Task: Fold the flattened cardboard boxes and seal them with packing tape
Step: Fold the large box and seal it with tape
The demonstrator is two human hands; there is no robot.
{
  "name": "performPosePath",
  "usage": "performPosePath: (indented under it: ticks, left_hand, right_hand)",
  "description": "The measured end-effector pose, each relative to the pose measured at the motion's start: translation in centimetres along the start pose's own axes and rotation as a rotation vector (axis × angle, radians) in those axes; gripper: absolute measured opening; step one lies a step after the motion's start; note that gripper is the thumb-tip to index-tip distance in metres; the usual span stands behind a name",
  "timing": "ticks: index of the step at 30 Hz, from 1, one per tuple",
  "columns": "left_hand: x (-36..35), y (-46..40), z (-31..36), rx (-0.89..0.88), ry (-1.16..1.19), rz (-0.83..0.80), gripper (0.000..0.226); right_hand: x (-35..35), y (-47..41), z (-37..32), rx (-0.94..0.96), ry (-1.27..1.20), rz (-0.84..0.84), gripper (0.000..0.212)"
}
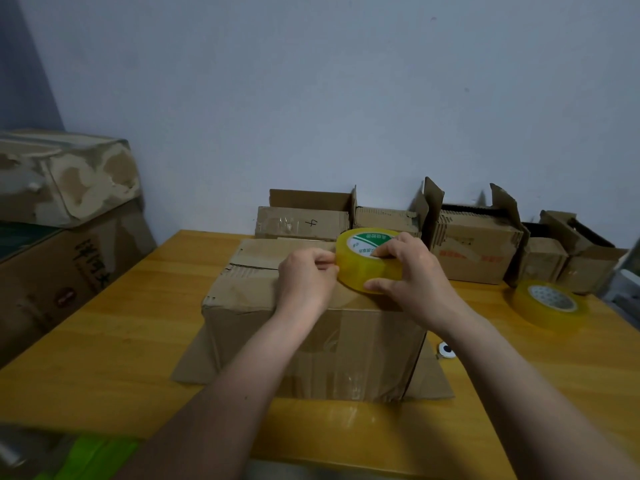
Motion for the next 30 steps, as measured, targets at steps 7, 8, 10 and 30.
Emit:
performPosePath:
  ticks: [7, 8, 10, 30]
  left_hand:
    - [0.9, 0.5, 0.6, -0.067, 0.04, 0.106, 0.007]
    - [0.9, 0.6, 0.9, -0.101, 0.032, 0.12, 0.006]
    - [0.9, 0.8, 1.5, -0.174, 0.019, 0.148, 0.006]
    - [-1.5, -2.8, -4.0, 0.493, 0.705, -0.273, 0.021]
  right_hand:
    - [0.4, 0.0, 0.1, 0.002, -0.01, 0.027, 0.048]
    - [0.4, 0.0, 0.1, 0.003, -0.005, 0.028, 0.048]
    - [0.5, 0.0, -0.1, 0.017, 0.009, 0.03, 0.049]
    - [-2.9, -4.1, 2.8, -0.372, -0.724, 0.444, 0.033]
Point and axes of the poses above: each hand's wrist, its own y-axis away from the middle knuckle, its own x-axis out of the back of the hand, z = x × y, the point moved 10 cm from there along -y, towards the middle knuckle, and after that the axes turned 8 degrees about x, right-handed, at the moved point
